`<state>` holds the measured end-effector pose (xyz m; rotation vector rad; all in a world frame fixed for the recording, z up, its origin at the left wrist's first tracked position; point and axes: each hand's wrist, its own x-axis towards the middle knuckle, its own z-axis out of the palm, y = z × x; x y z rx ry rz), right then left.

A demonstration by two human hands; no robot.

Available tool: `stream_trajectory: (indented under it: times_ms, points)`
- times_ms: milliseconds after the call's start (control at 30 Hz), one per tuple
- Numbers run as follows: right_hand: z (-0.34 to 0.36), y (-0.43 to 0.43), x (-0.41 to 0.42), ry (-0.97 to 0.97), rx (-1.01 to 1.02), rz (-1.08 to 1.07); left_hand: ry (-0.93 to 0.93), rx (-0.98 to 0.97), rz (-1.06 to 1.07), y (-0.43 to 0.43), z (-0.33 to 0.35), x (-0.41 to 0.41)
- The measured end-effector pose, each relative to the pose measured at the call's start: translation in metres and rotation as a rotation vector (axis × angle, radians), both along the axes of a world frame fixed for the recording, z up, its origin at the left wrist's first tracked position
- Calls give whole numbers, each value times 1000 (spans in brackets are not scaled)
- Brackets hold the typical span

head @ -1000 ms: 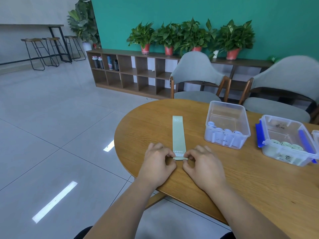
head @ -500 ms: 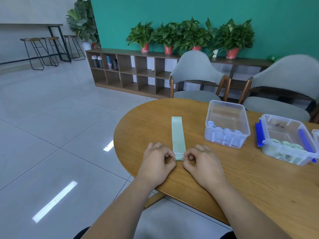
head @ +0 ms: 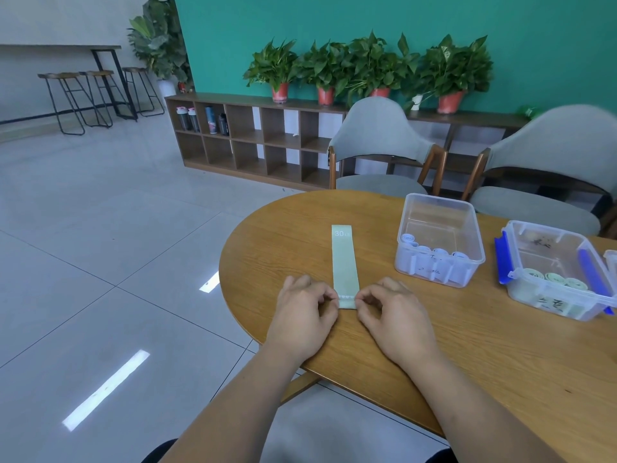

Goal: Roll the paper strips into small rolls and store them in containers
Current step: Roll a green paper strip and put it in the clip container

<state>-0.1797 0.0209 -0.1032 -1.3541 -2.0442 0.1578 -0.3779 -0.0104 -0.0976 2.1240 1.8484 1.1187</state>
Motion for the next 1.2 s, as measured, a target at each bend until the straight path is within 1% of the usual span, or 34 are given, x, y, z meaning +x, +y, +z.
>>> stream_trajectory:
  times_ms: [300, 633, 800, 1200]
  points:
    - [-1, 1, 1, 13, -8, 13, 14, 2, -1, 1, -1, -1]
    - [-3, 4, 1, 32, -20, 24, -24, -8, -1, 2, -1, -2]
    - [-4, 5, 1, 37, -16, 30, -72, -14, -26, 0, 1, -3]
    - [-2, 4, 1, -11, -11, 22, -4, -9, -3, 1, 1, -1]
